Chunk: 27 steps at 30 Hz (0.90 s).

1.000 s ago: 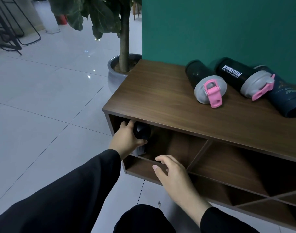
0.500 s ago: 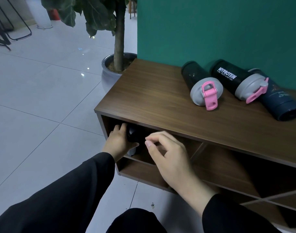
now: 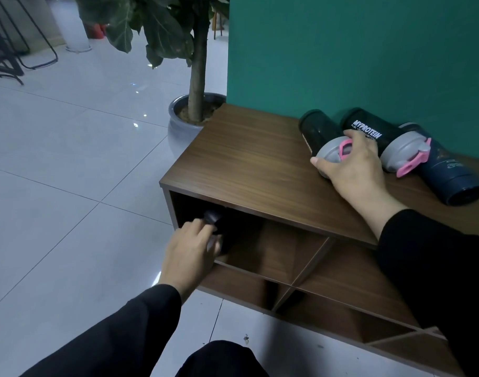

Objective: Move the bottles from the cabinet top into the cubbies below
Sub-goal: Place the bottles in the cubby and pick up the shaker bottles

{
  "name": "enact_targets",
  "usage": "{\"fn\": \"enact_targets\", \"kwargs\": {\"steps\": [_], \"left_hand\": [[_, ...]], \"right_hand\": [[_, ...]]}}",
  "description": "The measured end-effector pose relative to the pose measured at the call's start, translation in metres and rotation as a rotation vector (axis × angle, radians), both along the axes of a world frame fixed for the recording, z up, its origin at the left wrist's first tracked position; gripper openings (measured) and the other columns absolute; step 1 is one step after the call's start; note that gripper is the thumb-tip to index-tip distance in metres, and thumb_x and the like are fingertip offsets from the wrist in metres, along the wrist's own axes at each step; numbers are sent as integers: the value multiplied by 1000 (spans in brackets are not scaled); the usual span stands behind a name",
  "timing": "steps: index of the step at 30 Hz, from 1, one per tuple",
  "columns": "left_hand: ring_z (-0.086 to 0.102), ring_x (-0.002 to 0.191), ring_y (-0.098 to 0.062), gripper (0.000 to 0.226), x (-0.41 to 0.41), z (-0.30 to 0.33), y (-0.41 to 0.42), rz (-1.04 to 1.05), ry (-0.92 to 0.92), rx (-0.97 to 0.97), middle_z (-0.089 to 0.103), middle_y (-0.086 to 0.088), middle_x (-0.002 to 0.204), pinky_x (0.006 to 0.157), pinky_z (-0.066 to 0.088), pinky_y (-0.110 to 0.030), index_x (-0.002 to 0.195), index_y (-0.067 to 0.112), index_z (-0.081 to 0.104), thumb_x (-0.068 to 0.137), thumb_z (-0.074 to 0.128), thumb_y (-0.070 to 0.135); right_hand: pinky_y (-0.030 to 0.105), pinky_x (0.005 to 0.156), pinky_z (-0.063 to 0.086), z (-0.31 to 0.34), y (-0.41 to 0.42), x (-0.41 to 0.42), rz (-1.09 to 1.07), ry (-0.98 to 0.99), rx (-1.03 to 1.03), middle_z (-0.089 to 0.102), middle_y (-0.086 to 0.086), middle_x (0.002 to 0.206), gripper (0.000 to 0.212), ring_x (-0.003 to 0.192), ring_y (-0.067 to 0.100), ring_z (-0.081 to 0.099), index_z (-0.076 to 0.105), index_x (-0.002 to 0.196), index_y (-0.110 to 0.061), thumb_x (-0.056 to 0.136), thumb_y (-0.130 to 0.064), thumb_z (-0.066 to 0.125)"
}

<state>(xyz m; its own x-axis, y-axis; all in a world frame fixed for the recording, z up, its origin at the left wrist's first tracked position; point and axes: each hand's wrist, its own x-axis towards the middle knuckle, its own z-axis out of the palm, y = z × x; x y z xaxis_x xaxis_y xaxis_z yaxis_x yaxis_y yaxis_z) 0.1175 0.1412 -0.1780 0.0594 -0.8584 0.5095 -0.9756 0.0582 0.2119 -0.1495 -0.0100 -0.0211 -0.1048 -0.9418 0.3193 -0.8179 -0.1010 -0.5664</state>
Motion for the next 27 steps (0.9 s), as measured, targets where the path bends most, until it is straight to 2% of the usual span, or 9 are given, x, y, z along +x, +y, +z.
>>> {"fn": "enact_targets", "kwargs": {"steps": [2, 5, 8, 10, 14, 18, 21, 25, 27], "left_hand": [[55, 65, -31, 28, -4, -2, 8, -26, -14, -45, 62, -7, 77, 52, 45, -41, 83, 11, 72, 94, 52, 28], [54, 63, -27, 31, -10, 3, 17, -56, 23, -89, 60, -2, 73, 50, 44, -39, 76, 13, 70, 96, 52, 29], [56, 65, -23, 34, -21, 17, 20, -109, 129, -129, 62, 1, 74, 52, 48, -38, 76, 13, 71, 98, 52, 30], [59, 69, -20, 34, -31, 34, 22, -159, 218, -182, 64, 1, 78, 55, 51, -38, 82, 11, 74, 99, 52, 30], [62, 100, -24, 32, -55, 74, 33, -334, 333, -345, 64, -9, 112, 81, 54, -42, 114, 5, 68, 98, 59, 31], [50, 129, -33, 62, -85, 105, 59, -436, 201, -470, 44, -19, 143, 98, 47, -54, 135, 8, 46, 88, 72, 38], [47, 138, -33, 69, -114, 108, 83, -457, 130, -403, 40, -19, 151, 109, 39, -54, 140, 6, 42, 89, 66, 46], [50, 140, -26, 65, -136, 89, 97, -395, 269, -173, 49, -10, 154, 106, 41, -50, 147, 14, 40, 98, 35, 56], [52, 136, -17, 63, -139, 82, 99, -382, 436, -30, 56, 2, 146, 103, 44, -45, 143, 21, 48, 94, 48, 60]], "right_hand": [[43, 103, 45, -3, -3, -3, -4, -7, 9, 45, 13, 139, 83, 119, 36, 54, 43, 138, -21, 69, -46, 83], [44, 102, 45, -2, -2, 1, -36, -77, -2, 46, 15, 135, 81, 115, 39, 54, 44, 135, -20, 65, -38, 81], [48, 102, 45, 4, 14, 2, -25, -181, -114, 49, 12, 128, 80, 111, 33, 55, 46, 132, -20, 59, -41, 72], [46, 101, 46, 14, 38, 2, 20, -247, -182, 50, 7, 128, 80, 112, 26, 54, 44, 132, -22, 60, -40, 74], [28, 102, 42, 41, 110, -2, 165, -316, -160, 49, -5, 131, 85, 120, 15, 49, 39, 134, -31, 62, -31, 85], [26, 103, 39, 61, 189, -20, 332, -310, -106, 51, -15, 133, 90, 124, 5, 50, 39, 132, -42, 57, -31, 88], [36, 106, 42, 55, 230, -34, 438, -216, -90, 49, -20, 136, 92, 128, 11, 51, 42, 134, -40, 52, -40, 83], [6, 97, 33, 22, 252, -32, 444, -115, 18, 39, -38, 134, 87, 125, -7, 42, 38, 128, -58, 49, -55, 75], [11, 95, 36, -1, 254, -28, 410, -206, 65, 41, -38, 134, 88, 125, -9, 42, 38, 126, -63, 47, -57, 79]]}}
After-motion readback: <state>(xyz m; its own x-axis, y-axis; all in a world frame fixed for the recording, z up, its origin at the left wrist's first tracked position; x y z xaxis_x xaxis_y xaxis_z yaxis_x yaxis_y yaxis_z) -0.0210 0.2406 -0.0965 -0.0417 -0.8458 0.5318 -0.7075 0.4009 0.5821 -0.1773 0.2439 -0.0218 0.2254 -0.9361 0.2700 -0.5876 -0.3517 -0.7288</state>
